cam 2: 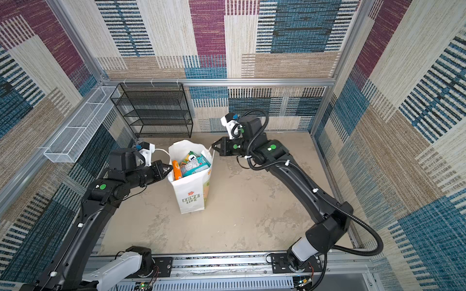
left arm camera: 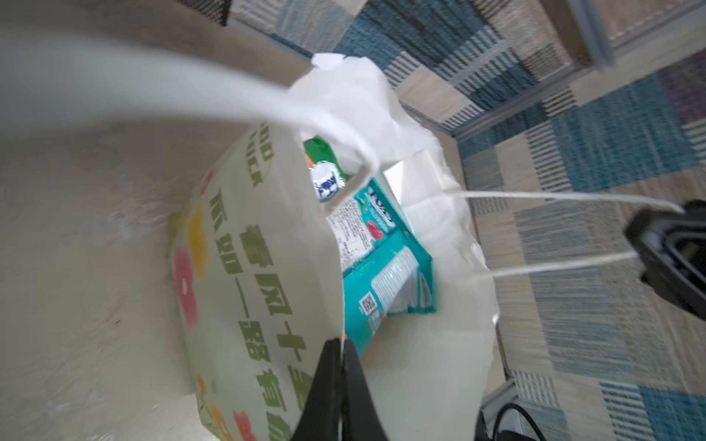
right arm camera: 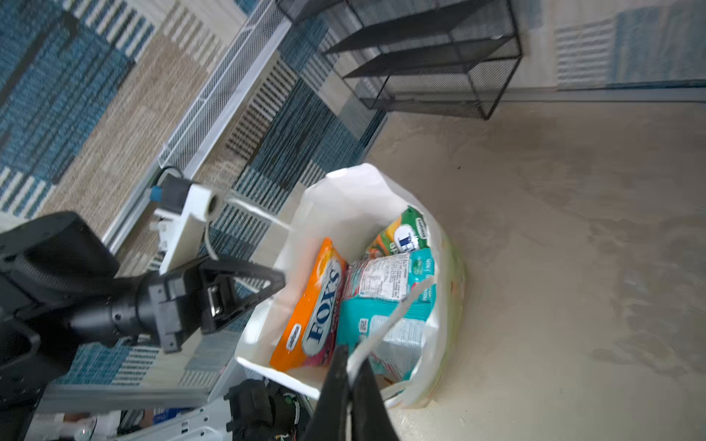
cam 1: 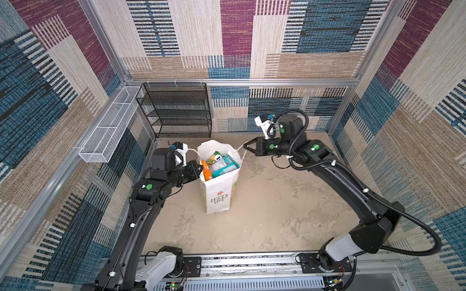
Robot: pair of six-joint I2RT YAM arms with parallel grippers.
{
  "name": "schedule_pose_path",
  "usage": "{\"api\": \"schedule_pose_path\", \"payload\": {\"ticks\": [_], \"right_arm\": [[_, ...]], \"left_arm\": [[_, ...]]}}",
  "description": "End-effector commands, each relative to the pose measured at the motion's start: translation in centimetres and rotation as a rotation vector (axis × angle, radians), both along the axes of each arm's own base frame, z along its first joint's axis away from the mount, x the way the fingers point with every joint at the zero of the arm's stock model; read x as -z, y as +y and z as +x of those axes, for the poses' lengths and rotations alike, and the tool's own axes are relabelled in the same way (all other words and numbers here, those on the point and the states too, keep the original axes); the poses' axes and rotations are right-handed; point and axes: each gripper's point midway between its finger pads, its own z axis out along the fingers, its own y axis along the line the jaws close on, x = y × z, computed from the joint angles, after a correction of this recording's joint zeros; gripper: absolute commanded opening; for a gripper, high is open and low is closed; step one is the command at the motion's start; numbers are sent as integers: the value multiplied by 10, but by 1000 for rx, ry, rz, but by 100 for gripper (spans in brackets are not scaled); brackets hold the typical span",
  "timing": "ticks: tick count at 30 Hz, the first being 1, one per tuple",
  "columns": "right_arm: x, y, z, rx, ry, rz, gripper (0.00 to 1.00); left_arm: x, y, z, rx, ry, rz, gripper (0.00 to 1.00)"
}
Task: Place the snacks into the paper bag
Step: Pick up the paper bag from the center of the table, then place the paper bag at the center of the table.
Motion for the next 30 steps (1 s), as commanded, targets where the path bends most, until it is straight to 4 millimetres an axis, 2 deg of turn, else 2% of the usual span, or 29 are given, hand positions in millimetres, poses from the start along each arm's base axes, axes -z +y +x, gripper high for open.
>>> {"api": "schedule_pose_path", "payload": {"ticks": [1, 5, 11, 14, 16, 19, 22, 23, 25, 30], "right_arm": [[-39, -7, -8, -25, -120, 98, 0], [-33, -28, -10, 27, -119, 89, 0], [-7, -41, -15, 61, -88, 67, 0], [0, -45, -18, 65, -83, 63, 0], [1, -46, -20, 63, -86, 61, 0], [2, -48, -21, 67, -87, 58, 0], [3, -51, -22, 72, -93, 57, 0], [3, -51, -22, 73, -95, 57, 0], [5, -52, -23, 69, -93, 53, 0], [8, -52, -24, 65, -91, 52, 0]], "left_arm": [[-42, -22, 12, 14, -135, -61, 0], [-39, -47, 14, 66, -119, -73, 0], [-3, -62, 21, 70, -52, -67, 0], [9, -68, 21, 85, -28, -59, 1], [9, -68, 18, 96, -26, -53, 10], [8, -63, 10, 97, -26, -28, 42], [11, -49, 0, 68, -23, 24, 67], [12, -44, -4, 57, -21, 40, 72], [14, -34, -12, 34, -12, 69, 80], [10, -22, -26, 16, 18, 103, 82]]}}
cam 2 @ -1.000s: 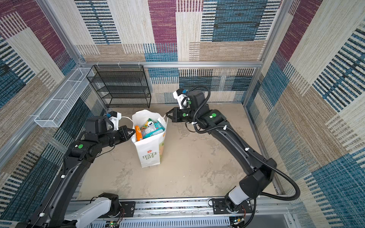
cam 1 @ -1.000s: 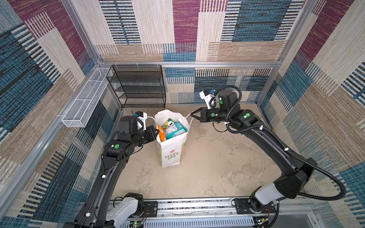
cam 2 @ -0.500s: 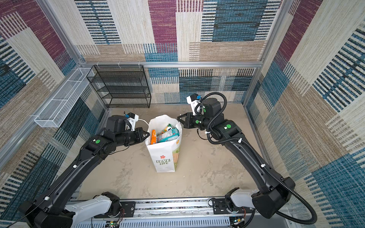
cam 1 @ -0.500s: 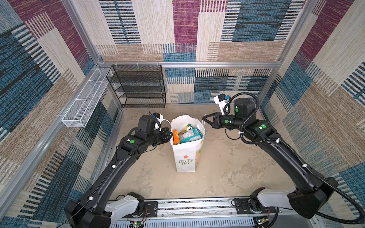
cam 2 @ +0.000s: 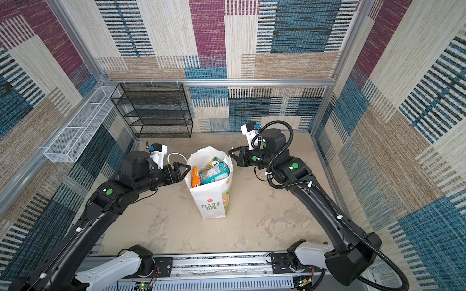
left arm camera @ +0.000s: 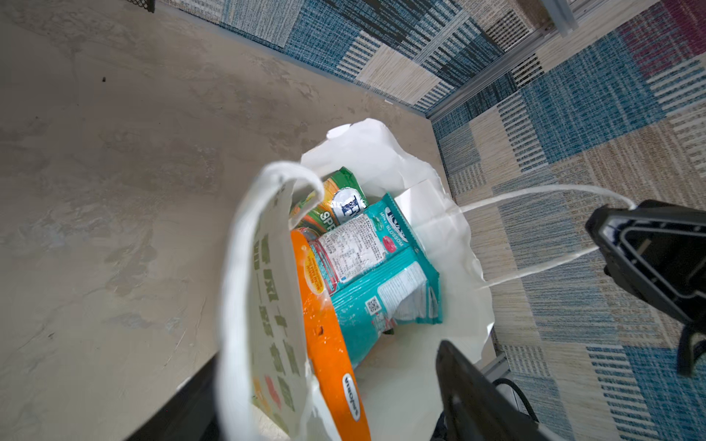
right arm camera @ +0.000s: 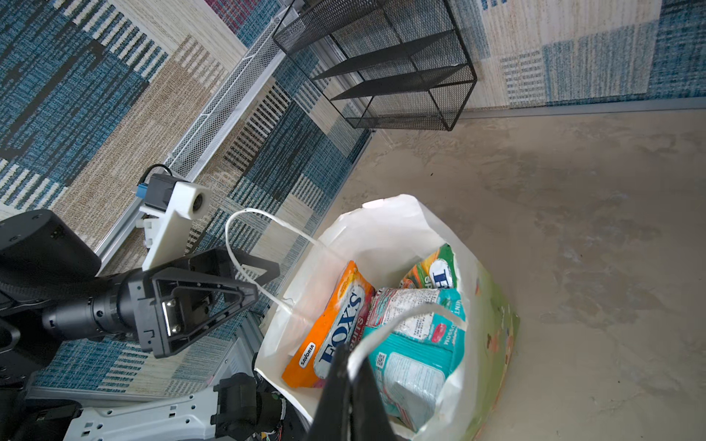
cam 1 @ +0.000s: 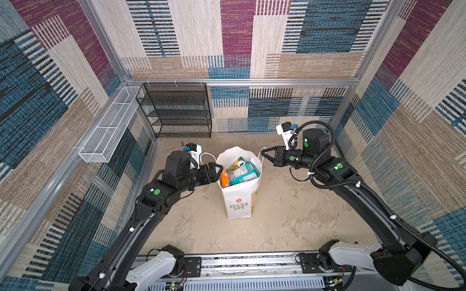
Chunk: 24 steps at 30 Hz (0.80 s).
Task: Place the snacks into the paper bag
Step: Place the paper bag at the center of the table, then shake the paper bag at the center of the table.
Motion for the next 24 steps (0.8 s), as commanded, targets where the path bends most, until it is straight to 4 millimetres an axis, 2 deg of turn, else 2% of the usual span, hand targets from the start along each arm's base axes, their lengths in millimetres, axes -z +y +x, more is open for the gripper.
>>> {"api": "schedule_pose_path", "payload": {"ticks": [1, 6, 9, 14, 16, 19, 20, 22, 23, 24], "right_arm": [[-16, 1, 2, -4, -69, 34, 0], [-13, 1, 1, -13, -65, 33, 0], [-14, 1, 0, -14, -66, 32, 0], [-21, 0, -1, -17, -84, 28, 0], [-22, 0, -1, -19, -89, 24, 0], [-22, 1, 3, -22, -100, 15, 0], [-22, 2, 6, -20, -104, 11, 0], [-28, 4, 16, -14, -103, 8, 0], [-40, 7, 20, -20, -111, 9, 0], [-63, 9, 21, -31, -145, 21, 0]], "left_arm": [[4, 11, -7, -21, 30, 62, 82], [-8, 13, -7, -17, 28, 70, 74], [-12, 12, -4, -16, 30, 76, 63], [-13, 8, 9, -17, 45, 103, 51], [-15, 3, 14, -4, 53, 104, 35], [-27, -6, 19, 27, 44, 73, 4], [-33, -11, 20, 46, 38, 57, 0], [-49, -26, 22, 97, 27, 6, 0], [-58, -34, 21, 131, 20, -18, 0], [-73, -45, 20, 172, -1, -43, 0]]}}
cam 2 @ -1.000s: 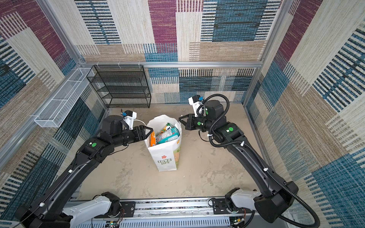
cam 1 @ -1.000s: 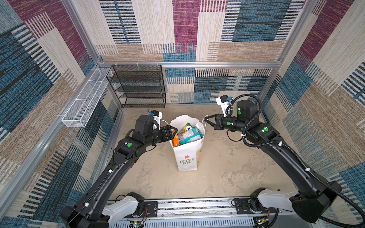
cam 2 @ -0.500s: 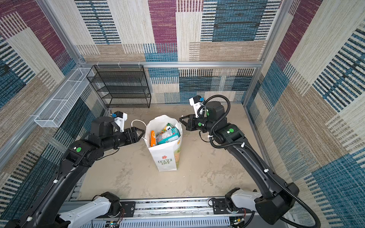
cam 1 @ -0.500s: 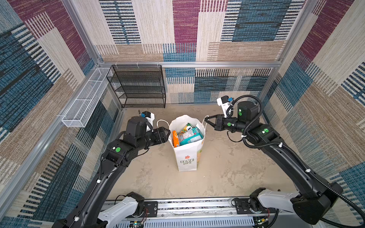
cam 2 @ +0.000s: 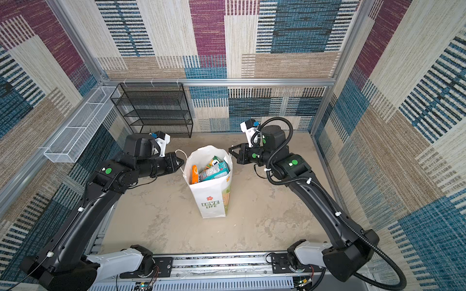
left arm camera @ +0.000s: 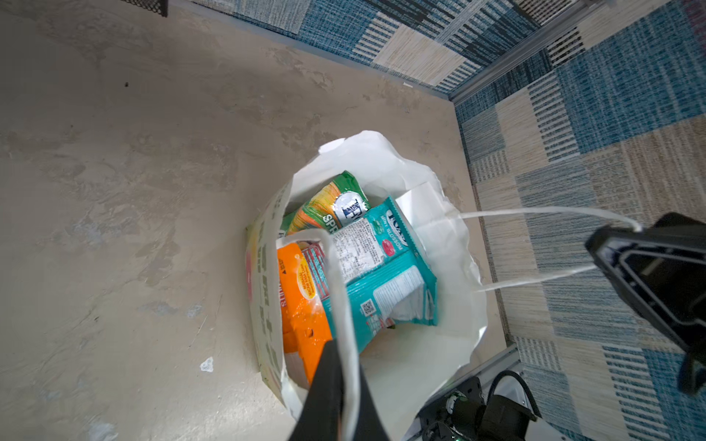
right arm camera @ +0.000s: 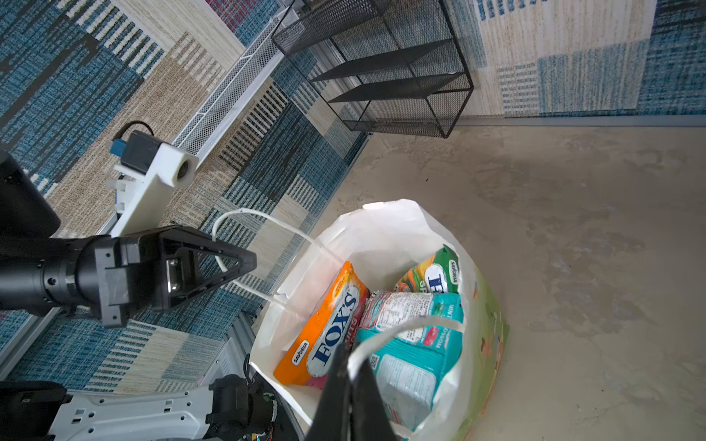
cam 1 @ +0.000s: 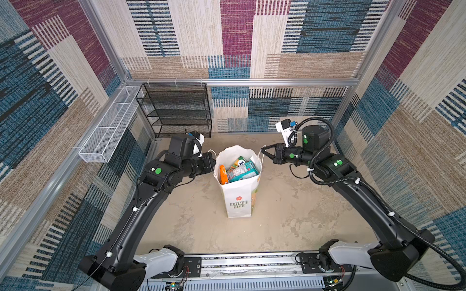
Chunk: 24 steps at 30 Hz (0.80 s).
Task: Place the snacks into the paper bag
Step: Shake the paper bag at the center of the table.
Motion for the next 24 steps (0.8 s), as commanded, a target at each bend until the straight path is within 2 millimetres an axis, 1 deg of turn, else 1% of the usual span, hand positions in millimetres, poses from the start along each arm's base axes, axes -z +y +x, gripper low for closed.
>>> {"api": "schedule_pose_path", "payload": {"ticks": [1, 2, 3, 4, 5, 6, 8, 10, 12, 13, 14, 15, 17, 22, 24], "right_arm": [[-74, 7, 4, -40, -168, 75, 0], [-92, 6, 2, -37, -200, 92, 0], [-105, 3, 2, -18, -230, 101, 0], [-114, -2, 2, 7, -250, 101, 0], [-114, -4, 4, 24, -253, 98, 0], [-108, -4, 6, 28, -243, 94, 0], [-83, 2, 8, 1, -201, 96, 0], [-48, 4, 13, 11, -143, 73, 0], [-19, 2, 17, 29, -103, 55, 0], [-9, 0, 18, 40, -90, 47, 0], [-4, 0, 17, 40, -82, 44, 0], [-2, -1, 16, 44, -82, 44, 0], [-3, -4, 14, 53, -89, 46, 0], [-16, -6, 12, 57, -119, 49, 0], [-25, -7, 12, 56, -139, 54, 0]], "left_arm": [[-52, -33, -4, 137, -99, -118, 0], [-63, -35, -6, 143, -121, -116, 0], [-76, -34, -7, 135, -159, -110, 0], [-84, -29, -7, 111, -187, -108, 0], [-85, -27, -5, 94, -205, -104, 0], [-83, -25, -2, 79, -213, -97, 0], [-68, -26, 3, 76, -189, -75, 0], [-41, -32, 11, 83, -137, -54, 0], [-14, -36, 17, 80, -85, -34, 0], [-3, -39, 19, 89, -59, -29, 0], [5, -41, 20, 94, -39, -28, 0], [10, -43, 21, 98, -23, -29, 0], [11, -46, 21, 105, -21, -39, 0], [-4, -47, 19, 113, -60, -68, 0], [-11, -48, 19, 117, -80, -87, 0]]}}
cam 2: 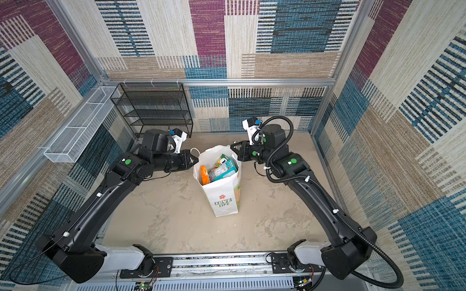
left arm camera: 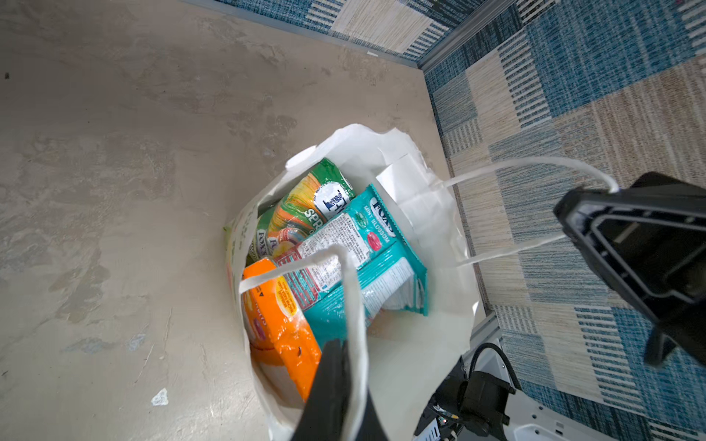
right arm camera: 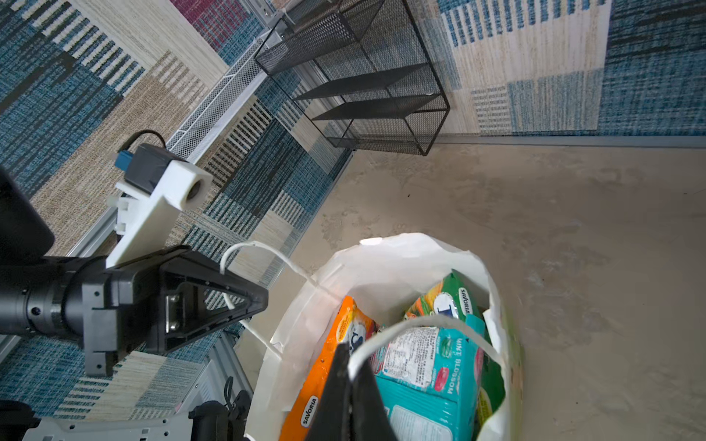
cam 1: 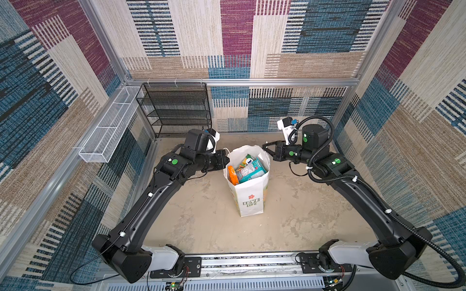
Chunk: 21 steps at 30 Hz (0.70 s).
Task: Place the snacks into the paper bag
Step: Shake the paper bag at the center of the table.
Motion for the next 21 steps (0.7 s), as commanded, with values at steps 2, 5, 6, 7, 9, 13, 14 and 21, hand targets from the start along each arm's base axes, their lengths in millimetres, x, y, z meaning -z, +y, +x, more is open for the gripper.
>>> {"api": "schedule_pose_path", "payload": {"ticks": [2, 5, 6, 7, 9, 13, 14, 21], "right_arm": [[-34, 2, 3, 3, -98, 56, 0], [-28, -2, -4, 9, -83, 70, 0], [-25, -4, -7, 14, -77, 76, 0], [-22, -6, -10, 16, -78, 81, 0], [-19, -10, -14, 27, -76, 83, 8], [-19, -13, -22, 26, -61, 79, 34], [-20, -15, -24, 29, -58, 81, 48], [-33, -33, -30, 119, -18, 69, 100]], "left_arm": [[-29, -8, 6, 14, -91, -79, 0], [-29, -8, 2, 25, -97, -88, 0], [-28, -8, 1, 24, -98, -90, 0], [-26, -7, 0, 22, -97, -90, 0], [-22, -6, -3, 24, -91, -88, 1], [-17, -5, -9, 35, -82, -98, 27], [-18, -4, -11, 36, -85, -98, 36], [-32, 4, -28, 55, -106, -100, 99]]}}
